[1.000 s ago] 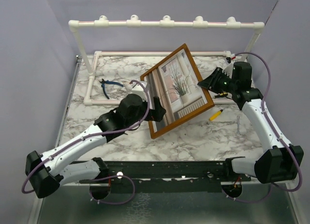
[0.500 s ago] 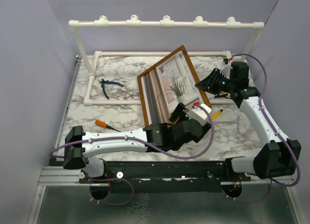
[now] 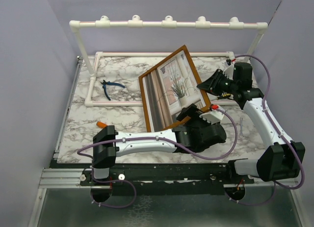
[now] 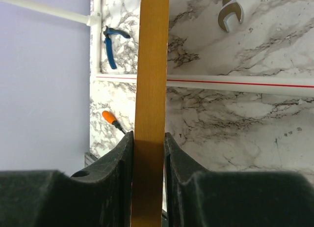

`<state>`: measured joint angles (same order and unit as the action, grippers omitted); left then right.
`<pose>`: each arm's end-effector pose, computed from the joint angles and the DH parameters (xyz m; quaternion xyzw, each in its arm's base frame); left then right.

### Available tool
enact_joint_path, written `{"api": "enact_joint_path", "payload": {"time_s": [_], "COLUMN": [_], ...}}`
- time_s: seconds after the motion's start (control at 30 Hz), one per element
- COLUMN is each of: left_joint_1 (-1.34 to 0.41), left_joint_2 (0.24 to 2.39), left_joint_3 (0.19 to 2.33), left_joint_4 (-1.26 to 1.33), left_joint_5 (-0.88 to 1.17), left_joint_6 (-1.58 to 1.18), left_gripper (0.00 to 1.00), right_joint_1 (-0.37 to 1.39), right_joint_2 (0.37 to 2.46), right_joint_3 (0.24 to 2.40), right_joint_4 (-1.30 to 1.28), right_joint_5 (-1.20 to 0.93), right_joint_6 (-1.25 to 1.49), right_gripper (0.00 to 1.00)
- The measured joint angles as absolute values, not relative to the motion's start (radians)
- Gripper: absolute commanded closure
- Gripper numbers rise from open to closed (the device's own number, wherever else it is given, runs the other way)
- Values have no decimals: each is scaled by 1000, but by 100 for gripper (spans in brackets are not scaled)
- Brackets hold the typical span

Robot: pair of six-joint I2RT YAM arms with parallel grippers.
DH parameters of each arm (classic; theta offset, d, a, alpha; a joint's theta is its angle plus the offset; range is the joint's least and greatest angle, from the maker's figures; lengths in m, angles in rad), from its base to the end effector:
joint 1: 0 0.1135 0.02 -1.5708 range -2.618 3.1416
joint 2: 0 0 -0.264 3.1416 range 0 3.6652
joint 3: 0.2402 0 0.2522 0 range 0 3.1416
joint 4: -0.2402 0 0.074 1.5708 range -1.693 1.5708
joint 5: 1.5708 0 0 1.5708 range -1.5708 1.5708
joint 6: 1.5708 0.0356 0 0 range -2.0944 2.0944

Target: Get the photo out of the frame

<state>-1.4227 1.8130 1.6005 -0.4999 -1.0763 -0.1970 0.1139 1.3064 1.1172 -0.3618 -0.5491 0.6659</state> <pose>0.0906 -0.3952 0.3174 0.2746 0.7614 0.0626 0.5839 0.2878 0.0516 0.3265 0.1016 0.8444 0.3974 0.3446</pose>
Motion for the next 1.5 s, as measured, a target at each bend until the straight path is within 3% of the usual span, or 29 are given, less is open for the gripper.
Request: {"api": "enact_joint_path", "payload": {"time_s": [0.13,0.3,0.47,0.5,0.6,0.67,0.8,0.97,1.27,1.5], "left_joint_1": [-1424,-1425,-1428,-1429,-1435,-1443,-1451,-1455,-1455,-1455], "left_joint_2": [1869,1936,1982,1989,2009,2022,2032,2032,2001,1837], "left_joint_3": [1642,1684,1728,1737,1761,1766,1766,1773,1778,1761], "left_joint_4": [-529,-566,-598,-601,-607,-630,-648,-653,-659,-600], "left_joint_5": [-1119,-1173,-1234,-1247,-1271,-1300,-1340,-1364,-1382,-1354], "left_joint_6": [-197,-186,-178,-176,-173,-133,-117,-117,-154,-190], "left_gripper": [33,40,58,65,100,100,100,100,100,100], "right_joint_1": [114,114,114,114,114,114,118,118,118,118], "right_joint_2": [1306,1303,1295,1293,1285,1280,1276,1271,1110,970], "right_joint_3": [1117,1115,1110,1110,1109,1109,1110,1148,1223,1207], "right_joint_4": [-361,-360,-360,-361,-356,-357,-360,-374,-406,-400], "right_joint_5": [-554,-556,-557,-557,-556,-556,-561,-539,-338,-167], "right_joint_6": [674,681,682,682,693,701,683,644,594,572], "right_gripper": [100,99,93,91,79,70,40,17,14,14]}}
